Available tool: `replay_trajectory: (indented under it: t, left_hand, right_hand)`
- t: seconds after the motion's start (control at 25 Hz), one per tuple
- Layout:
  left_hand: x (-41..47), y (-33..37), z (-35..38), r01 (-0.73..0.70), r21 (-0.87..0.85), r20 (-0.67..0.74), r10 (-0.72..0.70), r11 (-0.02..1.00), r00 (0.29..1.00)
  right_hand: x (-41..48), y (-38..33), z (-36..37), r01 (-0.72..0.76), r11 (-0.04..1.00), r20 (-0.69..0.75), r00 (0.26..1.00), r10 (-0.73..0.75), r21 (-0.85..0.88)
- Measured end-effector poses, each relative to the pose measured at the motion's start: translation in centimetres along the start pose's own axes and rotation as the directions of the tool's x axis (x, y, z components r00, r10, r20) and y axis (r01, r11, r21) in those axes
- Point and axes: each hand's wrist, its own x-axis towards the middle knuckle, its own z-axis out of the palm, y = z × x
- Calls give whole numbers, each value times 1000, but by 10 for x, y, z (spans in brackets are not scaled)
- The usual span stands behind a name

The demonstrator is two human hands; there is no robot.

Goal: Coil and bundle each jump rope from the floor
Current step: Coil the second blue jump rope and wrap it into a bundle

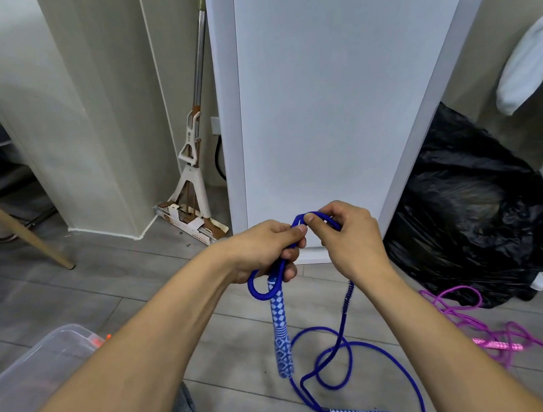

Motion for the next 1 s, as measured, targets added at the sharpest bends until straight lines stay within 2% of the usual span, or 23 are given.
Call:
replay_trajectory:
  t: [0.2, 0.32, 0.4, 0.52, 0.6, 0.64, 0.68, 0.76, 0.88, 1.0]
  left_hand:
    - [5, -5, -3, -1, 30, -118, 5, 1000, 993]
    - [13, -8, -15, 46, 210, -350, 31, 977, 936]
    - [18, -12, -25, 59, 212, -509, 58, 976, 859]
    - [22, -12, -40, 18, 90, -728, 53, 996, 684]
    - [21, -12, -49, -75, -34, -824, 14, 997, 567]
    - [21, -12, -52, -132, -107, -848, -21, 986, 530]
    - [20, -12, -53, -184, -162, -852, -44, 969, 521]
    - [21, -12, -46, -254, -226, -809, -36, 940, 587]
    - [20, -8, -26, -274, -278, -707, -3, 920, 707]
    - [19, -6, -10, -252, -283, -646, 10, 925, 764]
  right_hand:
    - [2, 2, 5, 9, 994, 66, 998, -2, -110]
    - [3, 5, 5, 45, 976, 183, 983, -6, -211]
    - [5, 9, 0, -1, 969, 203, 978, 53, -248]
    - [10, 18, -11, -61, 939, 194, 972, 133, -338]
    - [13, 24, -19, -68, 861, 166, 971, 174, -504]
    - [15, 27, -22, -86, 812, 124, 974, 191, -577]
    - [14, 28, -24, -114, 781, 71, 978, 198, -614]
    - [13, 27, -23, -163, 833, 9, 980, 197, -529]
    - [12, 15, -11, -129, 956, 76, 985, 154, -264]
    - [4, -1, 2, -18, 977, 167, 984, 55, -214]
